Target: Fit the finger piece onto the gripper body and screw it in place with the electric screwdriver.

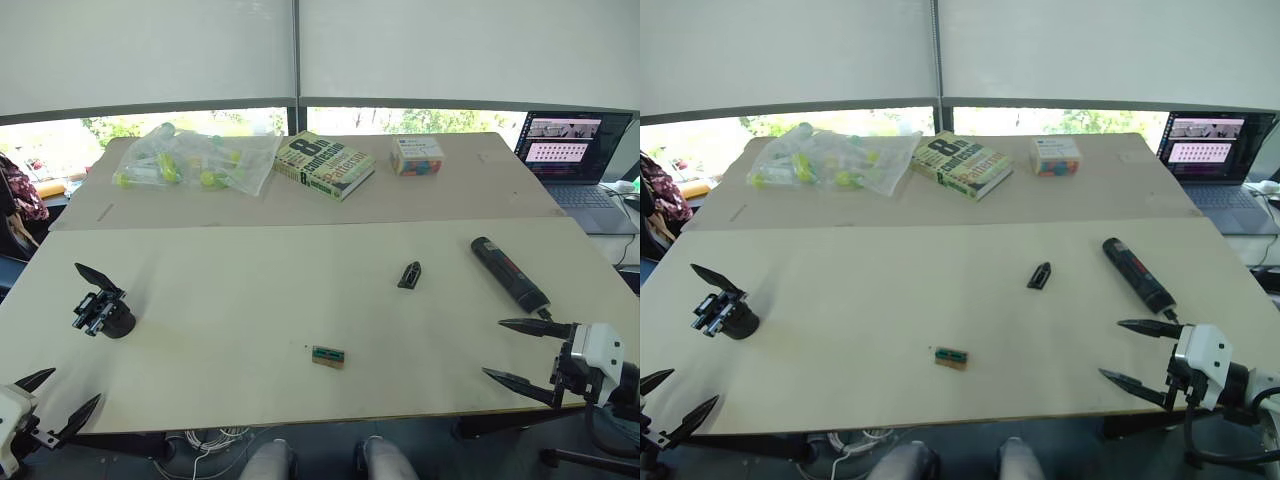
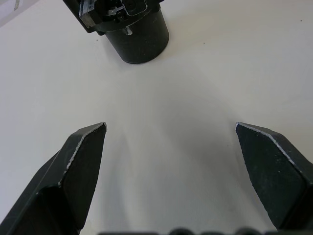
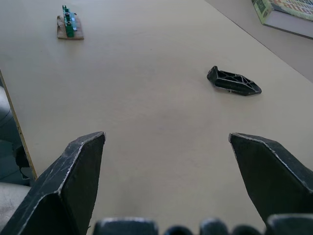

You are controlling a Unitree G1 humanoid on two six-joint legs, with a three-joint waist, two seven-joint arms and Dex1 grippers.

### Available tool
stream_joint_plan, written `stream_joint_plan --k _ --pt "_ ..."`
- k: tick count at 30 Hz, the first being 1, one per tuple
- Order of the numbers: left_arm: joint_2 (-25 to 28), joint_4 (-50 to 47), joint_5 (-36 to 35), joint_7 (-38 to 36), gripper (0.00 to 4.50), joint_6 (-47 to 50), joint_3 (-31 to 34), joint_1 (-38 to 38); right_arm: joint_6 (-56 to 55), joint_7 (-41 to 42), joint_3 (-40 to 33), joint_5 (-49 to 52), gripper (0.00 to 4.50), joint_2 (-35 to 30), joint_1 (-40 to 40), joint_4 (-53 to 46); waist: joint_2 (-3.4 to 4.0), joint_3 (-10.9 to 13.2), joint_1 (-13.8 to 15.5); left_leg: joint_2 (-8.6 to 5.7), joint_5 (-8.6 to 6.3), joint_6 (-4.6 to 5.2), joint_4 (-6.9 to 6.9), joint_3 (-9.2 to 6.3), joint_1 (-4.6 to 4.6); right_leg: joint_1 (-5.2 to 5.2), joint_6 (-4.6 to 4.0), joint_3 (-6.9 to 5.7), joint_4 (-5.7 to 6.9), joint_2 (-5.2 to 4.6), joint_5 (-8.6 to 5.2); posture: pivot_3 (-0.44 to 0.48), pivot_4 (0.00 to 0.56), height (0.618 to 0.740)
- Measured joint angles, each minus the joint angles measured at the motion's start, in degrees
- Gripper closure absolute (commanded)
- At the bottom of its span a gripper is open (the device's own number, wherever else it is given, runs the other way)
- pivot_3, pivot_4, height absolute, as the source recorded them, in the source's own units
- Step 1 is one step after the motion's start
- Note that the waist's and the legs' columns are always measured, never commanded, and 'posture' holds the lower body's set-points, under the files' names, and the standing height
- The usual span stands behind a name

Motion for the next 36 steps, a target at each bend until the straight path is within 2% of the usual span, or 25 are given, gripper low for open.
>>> stream_joint_plan --k 3,7,12,17,20,26,36 --pt "-0.79 -0.18 -1.76 0.16 0.05 1.80 0.37 0.09 -0.01 0.05 0.66 0.00 0.00 0.16 -1.36 0.51 0.00 0.00 -0.08 0.00 0.00 0.00 0.00 0.00 0.02 0.00 0.00 0.01 0.01 0.01 0.00 0.000 0.150 0.740" --pt "-5.63 -2.62 -8.96 2.10 0.05 7.65 2.66 -0.04 1.19 -1.31 3.12 0.77 0.00 2.36 -4.08 -1.37 -0.01 0.00 -0.50 0.11 -0.03 -0.04 0.00 0.02 0.03 -0.04 0.00 -0.02 0.03 0.01 0.01 0.000 0.150 0.740" --pt "-11.04 -3.47 -13.35 7.97 0.05 11.20 7.66 0.64 4.99 -4.88 5.58 2.56 0.00 4.99 -6.68 -7.62 0.00 0.00 -0.52 0.10 -0.03 -0.06 0.00 0.02 0.06 -0.02 0.00 0.00 0.07 0.01 0.02 0.000 0.150 0.740" --pt "-15.88 -3.83 -14.47 11.67 0.05 12.65 9.09 2.76 6.13 -6.92 7.99 4.74 0.00 8.02 -7.64 -13.25 -0.09 -0.04 -0.13 0.05 -0.03 -0.06 0.00 0.02 0.05 -0.01 0.00 -0.03 0.03 0.02 0.01 0.000 0.150 0.740" --pt "-18.19 -5.65 -14.86 13.04 0.05 12.77 9.08 3.90 5.52 -7.10 10.19 7.36 0.00 12.06 -8.39 -17.23 -0.19 -0.09 0.15 0.08 -0.04 -0.06 0.00 0.02 0.04 0.01 0.00 -0.06 0.02 0.00 0.01 0.000 0.150 0.740" --pt "-18.64 -12.54 -15.27 15.40 0.05 14.32 7.73 2.56 5.54 -7.93 11.61 7.99 0.00 13.61 -8.41 -19.23 -0.23 -0.12 0.22 0.05 -0.03 -0.06 0.01 0.03 0.04 0.02 -0.01 -0.08 0.00 0.05 0.01 0.000 0.150 0.740" --pt "-14.92 -18.74 -8.54 20.71 0.05 20.84 -1.04 -4.01 5.61 -5.83 11.86 8.31 0.00 13.59 -9.13 -17.56 -0.20 -0.13 -0.07 0.09 -0.04 -0.06 0.00 0.04 0.08 0.01 -0.37 -0.04 0.03 0.40 0.23 0.000 0.150 0.740"
